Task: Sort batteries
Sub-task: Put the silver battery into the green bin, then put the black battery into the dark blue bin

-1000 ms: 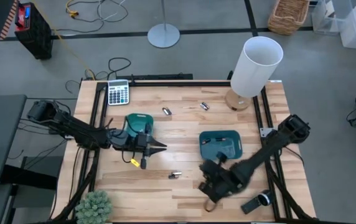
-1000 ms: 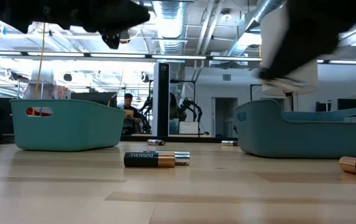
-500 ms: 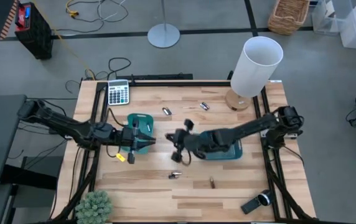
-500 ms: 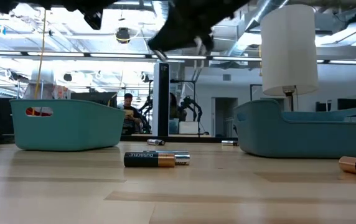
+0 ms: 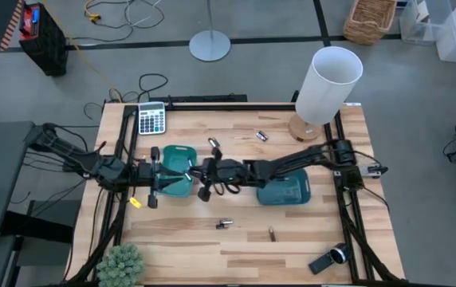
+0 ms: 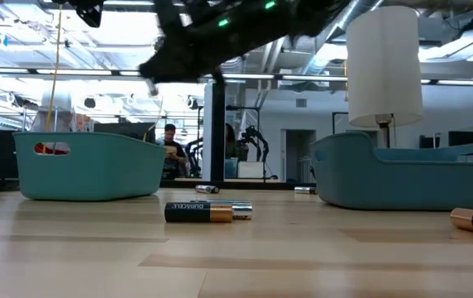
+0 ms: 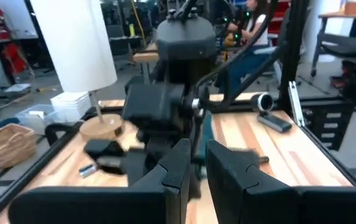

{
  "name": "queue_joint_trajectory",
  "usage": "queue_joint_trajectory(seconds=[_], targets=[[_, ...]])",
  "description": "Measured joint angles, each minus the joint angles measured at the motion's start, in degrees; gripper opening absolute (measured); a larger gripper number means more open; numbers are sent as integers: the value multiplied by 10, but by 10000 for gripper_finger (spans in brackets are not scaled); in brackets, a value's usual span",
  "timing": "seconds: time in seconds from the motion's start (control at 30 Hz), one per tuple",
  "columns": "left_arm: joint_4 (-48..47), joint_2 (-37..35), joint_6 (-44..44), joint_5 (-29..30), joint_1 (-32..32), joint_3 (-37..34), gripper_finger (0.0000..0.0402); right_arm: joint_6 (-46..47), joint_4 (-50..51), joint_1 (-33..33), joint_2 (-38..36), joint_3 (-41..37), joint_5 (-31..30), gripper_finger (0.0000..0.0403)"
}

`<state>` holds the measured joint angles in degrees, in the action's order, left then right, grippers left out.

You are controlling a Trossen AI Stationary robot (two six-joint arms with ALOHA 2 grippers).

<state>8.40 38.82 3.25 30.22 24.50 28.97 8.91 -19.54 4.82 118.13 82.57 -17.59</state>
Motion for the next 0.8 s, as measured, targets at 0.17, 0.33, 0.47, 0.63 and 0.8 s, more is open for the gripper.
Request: queue_joint_trajectory(seconds=[0.17,0.33,0.47,0.63,0.8], targets=[[-6,-2,0,14,8,0,48,-4,8,-11,72,91,26,45],[-20,-2,-7,16,9,0,48,-4,27,-17,125,149,28,65],[-23,-2,-9,17,15,0,48,-1,32,-22,138,167,28,110],[-34,-2,-9,17,18,0,48,-3,67,-27,136,169,28,174],[-46,-2,-10,19,18,0,48,-21,98,-27,111,169,19,211]])
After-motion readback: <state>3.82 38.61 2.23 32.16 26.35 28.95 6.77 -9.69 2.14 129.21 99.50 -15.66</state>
